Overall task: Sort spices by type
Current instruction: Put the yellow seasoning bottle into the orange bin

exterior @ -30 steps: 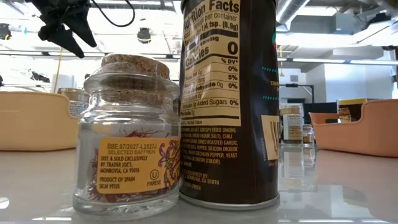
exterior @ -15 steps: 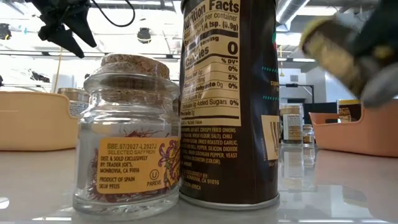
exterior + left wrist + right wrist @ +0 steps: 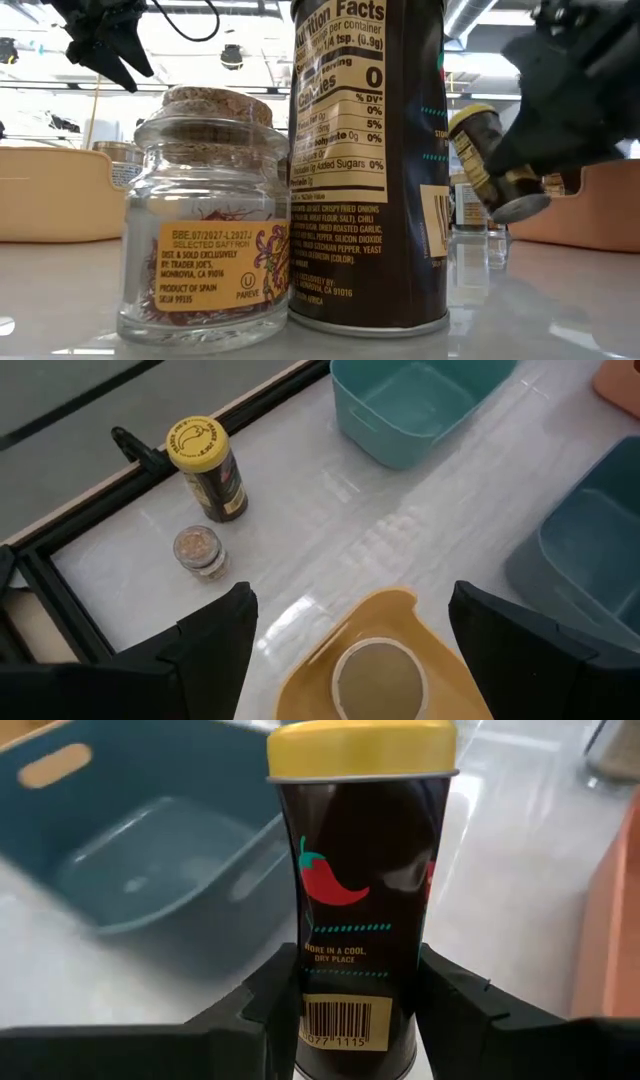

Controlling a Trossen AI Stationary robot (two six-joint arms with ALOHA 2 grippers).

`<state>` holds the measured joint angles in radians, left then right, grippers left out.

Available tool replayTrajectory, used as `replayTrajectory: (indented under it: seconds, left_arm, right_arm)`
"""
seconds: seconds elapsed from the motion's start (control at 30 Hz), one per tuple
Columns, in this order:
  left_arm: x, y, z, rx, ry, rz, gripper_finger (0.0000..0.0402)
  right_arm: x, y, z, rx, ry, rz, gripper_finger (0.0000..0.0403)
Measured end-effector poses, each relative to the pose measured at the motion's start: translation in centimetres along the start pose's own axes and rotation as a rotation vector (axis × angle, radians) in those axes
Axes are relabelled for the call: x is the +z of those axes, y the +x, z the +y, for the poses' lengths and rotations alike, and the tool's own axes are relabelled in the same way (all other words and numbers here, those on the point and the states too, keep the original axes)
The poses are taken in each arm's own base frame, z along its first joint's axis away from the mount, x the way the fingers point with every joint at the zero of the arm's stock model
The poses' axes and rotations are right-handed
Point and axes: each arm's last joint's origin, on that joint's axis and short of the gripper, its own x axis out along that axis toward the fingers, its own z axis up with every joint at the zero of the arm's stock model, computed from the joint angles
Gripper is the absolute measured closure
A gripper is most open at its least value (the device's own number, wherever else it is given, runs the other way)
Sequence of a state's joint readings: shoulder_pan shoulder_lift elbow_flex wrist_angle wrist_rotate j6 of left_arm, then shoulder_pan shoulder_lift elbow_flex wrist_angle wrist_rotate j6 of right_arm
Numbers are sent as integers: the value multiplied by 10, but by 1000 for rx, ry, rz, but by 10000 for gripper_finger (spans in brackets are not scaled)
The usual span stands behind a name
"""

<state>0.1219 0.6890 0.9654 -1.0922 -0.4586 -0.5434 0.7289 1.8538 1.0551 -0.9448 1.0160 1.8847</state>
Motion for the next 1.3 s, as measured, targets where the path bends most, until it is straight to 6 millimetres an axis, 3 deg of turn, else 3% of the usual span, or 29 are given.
replayTrajectory:
  seconds: [0.2, 0.37, 1.3]
  left_arm:
    - [0, 0, 0, -2, -2, -2, 85]
    - [0, 0, 0, -2, -3, -2, 85]
    - [0, 0, 0, -2, -16, -5, 85]
  right_arm:
    - [-2, 21, -15, -43, -32, -76, 218]
    - [-1, 28, -13, -44, -75, -72, 200]
    - [-3, 29, -7, -12, -109, -51, 191]
